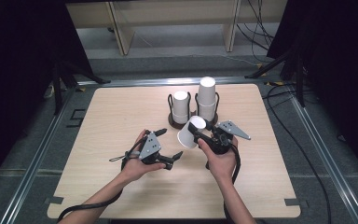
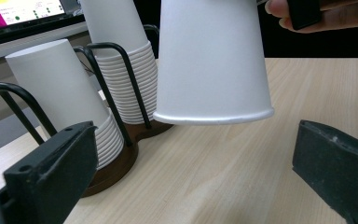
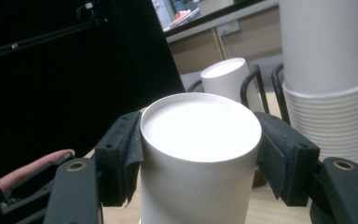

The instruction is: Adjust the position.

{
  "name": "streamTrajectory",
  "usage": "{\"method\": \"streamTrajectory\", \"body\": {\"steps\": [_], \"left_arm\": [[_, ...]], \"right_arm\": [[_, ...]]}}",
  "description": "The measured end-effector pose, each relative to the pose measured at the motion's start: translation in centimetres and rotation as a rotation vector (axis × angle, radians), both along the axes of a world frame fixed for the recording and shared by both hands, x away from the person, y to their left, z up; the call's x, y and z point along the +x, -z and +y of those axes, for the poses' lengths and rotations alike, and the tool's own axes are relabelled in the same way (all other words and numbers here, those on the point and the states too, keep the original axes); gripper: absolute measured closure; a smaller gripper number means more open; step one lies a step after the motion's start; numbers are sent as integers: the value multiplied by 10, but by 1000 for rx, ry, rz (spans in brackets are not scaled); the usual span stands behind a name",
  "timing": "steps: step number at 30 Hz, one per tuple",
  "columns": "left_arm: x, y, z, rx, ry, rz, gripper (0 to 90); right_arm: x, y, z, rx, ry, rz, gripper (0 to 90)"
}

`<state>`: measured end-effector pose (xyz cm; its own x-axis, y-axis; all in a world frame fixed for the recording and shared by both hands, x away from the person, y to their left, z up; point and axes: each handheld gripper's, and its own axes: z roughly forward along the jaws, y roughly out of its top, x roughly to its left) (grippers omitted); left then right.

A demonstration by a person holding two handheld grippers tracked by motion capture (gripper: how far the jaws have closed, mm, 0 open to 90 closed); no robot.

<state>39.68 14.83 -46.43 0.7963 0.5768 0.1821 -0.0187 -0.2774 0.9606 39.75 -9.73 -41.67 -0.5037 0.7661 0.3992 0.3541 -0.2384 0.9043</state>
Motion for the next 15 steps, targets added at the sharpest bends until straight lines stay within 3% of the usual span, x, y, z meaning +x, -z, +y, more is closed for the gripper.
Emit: {"method": "streamTrajectory", "body": {"steps": [3, 7, 15], "left_arm": [[1, 1, -2, 0, 2, 3, 0], [2, 2, -8, -6, 10, 3, 0], [5, 5, -13, 4, 16, 15, 0]], "right_arm": [[1, 2, -2, 6, 9, 17, 359], [6, 8, -10, 74, 23, 80, 360], [13, 13, -27, 167, 53, 150, 359]]}}
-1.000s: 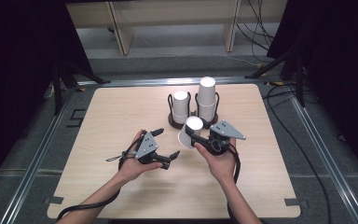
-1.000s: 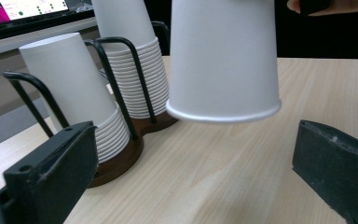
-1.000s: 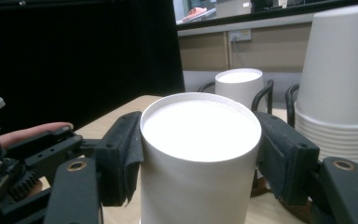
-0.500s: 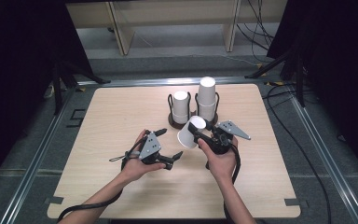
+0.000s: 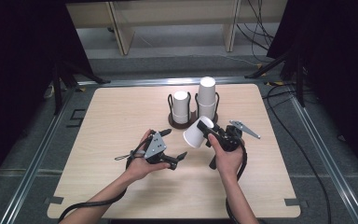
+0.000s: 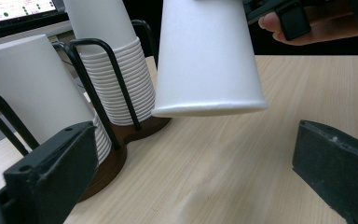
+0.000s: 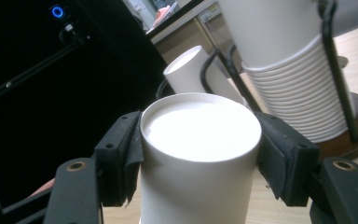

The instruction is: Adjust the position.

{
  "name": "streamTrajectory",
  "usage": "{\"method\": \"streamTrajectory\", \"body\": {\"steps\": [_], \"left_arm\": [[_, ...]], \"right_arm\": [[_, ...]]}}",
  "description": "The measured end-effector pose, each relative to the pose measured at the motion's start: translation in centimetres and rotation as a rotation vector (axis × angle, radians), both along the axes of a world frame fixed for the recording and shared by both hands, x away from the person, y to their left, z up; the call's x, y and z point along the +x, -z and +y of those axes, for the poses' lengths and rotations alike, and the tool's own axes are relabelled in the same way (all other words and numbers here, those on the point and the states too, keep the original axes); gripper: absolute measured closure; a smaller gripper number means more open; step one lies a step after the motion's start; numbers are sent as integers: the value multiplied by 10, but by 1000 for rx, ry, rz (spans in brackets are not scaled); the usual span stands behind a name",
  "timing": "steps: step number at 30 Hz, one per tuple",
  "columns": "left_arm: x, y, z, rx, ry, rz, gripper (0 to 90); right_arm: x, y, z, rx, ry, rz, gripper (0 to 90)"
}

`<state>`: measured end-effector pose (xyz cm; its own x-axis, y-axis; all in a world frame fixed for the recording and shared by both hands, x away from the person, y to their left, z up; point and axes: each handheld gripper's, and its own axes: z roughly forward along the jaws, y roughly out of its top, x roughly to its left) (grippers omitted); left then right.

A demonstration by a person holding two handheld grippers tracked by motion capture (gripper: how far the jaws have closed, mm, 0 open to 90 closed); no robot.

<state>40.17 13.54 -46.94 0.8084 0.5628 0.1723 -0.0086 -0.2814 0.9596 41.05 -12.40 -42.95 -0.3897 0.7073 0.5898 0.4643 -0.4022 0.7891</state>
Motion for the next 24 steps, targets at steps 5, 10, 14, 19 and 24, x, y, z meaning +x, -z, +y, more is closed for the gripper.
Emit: {"method": "streamTrajectory", "body": {"steps": [5, 10, 14, 19, 24], "left_arm": [[2, 5, -4, -6, 5, -1, 0], [3, 7, -7, 4, 10, 10, 0], [3, 7, -9, 5, 14, 11, 0], [4, 6, -11, -1, 19, 11, 0], [7, 7, -13, 15, 34, 8, 0]], "right_arm": [[2, 3, -9, 38, 29, 51, 360], [5, 6, -15, 71, 38, 68, 359], [7, 6, -18, 82, 39, 72, 359], [9, 5, -20, 91, 50, 81, 359], [11, 7, -23, 111, 48, 103, 360]]}}
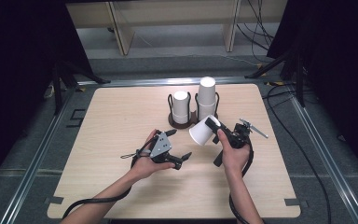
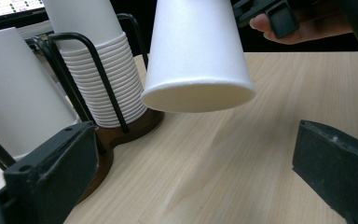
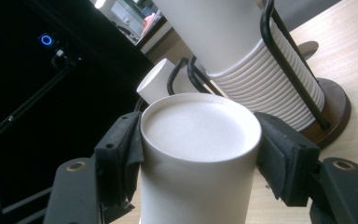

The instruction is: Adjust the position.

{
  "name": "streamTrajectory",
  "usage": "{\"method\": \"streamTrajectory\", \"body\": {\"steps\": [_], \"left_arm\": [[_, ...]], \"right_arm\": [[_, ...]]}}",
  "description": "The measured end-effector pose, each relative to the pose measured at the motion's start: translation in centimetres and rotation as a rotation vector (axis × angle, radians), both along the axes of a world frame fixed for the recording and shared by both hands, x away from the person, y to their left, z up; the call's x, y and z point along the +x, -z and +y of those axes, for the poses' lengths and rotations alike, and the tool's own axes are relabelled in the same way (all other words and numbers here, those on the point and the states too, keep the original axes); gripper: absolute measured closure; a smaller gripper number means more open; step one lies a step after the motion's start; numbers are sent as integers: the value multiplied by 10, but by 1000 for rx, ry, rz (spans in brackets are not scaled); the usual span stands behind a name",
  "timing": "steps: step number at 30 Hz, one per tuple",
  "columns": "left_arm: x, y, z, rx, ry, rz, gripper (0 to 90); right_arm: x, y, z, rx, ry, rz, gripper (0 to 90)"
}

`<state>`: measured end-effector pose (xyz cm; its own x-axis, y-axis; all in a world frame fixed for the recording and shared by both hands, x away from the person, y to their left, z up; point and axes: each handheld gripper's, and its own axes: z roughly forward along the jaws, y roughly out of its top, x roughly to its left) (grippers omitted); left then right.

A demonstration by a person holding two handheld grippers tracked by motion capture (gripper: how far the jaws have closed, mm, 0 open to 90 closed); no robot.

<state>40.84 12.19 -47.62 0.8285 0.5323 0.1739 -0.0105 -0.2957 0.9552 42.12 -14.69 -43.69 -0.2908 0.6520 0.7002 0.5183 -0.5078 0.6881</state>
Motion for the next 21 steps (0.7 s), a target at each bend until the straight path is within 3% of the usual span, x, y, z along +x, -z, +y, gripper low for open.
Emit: {"method": "streamTrajectory", "body": {"steps": [3, 4, 8, 10, 13, 14, 15, 17, 18, 21], "left_arm": [[1, 1, -1, -2, 3, -2, 0], [2, 1, -2, -10, 4, -5, 0], [5, 2, -2, -13, 14, -7, 0], [6, 2, -2, -4, 14, -2, 0], [11, 4, -3, -9, 13, -10, 0], [12, 4, -3, 3, 18, -11, 0], [12, 4, -4, 4, 20, -10, 0], [14, 5, -6, 8, 21, -14, 0], [14, 5, -6, 8, 21, -14, 0], [16, 5, -8, 14, 28, -19, 0]], "right_arm": [[2, 1, -1, 13, 2, 7, 360], [1, -1, 0, 41, 1, 36, 360], [4, 1, -3, 38, -6, 20, 360], [4, 0, -3, 47, -2, 41, 360], [5, 1, -4, 50, 2, 37, 360], [5, 0, -3, 78, 0, 59, 360], [6, 1, -4, 53, -2, 47, 360], [7, 2, -4, 48, 1, 49, 360], [6, 1, -2, 77, -2, 70, 360], [7, 1, -2, 56, -7, 56, 360]]}}
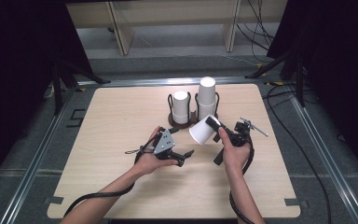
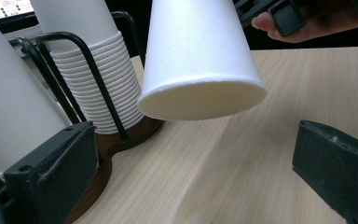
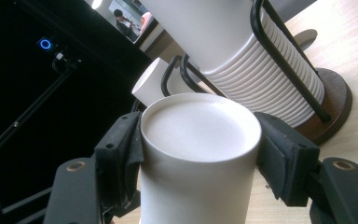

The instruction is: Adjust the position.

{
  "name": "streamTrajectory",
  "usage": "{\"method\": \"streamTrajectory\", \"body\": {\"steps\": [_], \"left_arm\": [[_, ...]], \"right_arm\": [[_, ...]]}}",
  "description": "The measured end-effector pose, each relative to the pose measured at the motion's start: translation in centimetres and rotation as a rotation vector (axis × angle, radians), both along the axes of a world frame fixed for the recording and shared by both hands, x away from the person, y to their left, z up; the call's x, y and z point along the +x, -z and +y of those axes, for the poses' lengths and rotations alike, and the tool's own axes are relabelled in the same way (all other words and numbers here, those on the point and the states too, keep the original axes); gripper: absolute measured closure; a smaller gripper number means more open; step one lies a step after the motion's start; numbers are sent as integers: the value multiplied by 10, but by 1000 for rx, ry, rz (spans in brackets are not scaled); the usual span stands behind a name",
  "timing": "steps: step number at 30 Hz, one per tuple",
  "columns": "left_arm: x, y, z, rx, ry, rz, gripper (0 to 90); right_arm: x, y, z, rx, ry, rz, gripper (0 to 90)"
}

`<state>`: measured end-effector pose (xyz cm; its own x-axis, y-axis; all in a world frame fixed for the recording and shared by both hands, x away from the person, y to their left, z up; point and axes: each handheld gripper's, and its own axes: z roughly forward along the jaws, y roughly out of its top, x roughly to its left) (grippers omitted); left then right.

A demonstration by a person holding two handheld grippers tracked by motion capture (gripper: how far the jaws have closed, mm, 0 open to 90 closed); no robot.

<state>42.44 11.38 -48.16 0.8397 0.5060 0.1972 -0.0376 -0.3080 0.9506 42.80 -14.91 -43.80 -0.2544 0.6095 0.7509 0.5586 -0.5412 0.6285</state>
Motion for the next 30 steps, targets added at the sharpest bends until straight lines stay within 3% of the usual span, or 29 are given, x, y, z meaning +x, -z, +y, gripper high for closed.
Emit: {"method": "streamTrajectory", "body": {"steps": [3, 5, 6, 9, 15, 17, 18, 24, 26, 30], "left_arm": [[1, 0, -1, 1, 1, 0, 0], [4, 2, -2, 4, -3, 5, 0], [4, 2, -3, 1, -8, 11, 0], [6, 3, -5, -6, 0, 18, 0], [9, 4, -8, -25, 12, 44, 0], [11, 4, -11, -48, 28, 51, 0], [10, 4, -11, -41, 24, 56, 0], [14, 2, -16, -41, 28, 52, 0], [15, 2, -18, -38, 25, 47, 0], [16, 1, -20, -43, 26, 49, 0]], "right_arm": [[0, -1, 0, 2, 3, -2, 360], [0, -3, 1, 33, -1, 12, 360], [1, -2, -1, -1, -3, -4, 360], [1, -2, -2, -10, -2, -14, 360], [2, 0, -1, 7, -10, -13, 360], [1, -1, 2, 31, -5, 21, 360], [2, 1, 1, -10, -4, -4, 360], [3, 1, 3, 2, -7, -3, 361], [1, 0, 5, 28, -9, 11, 361], [2, 2, 4, -1, -11, -10, 360]]}}
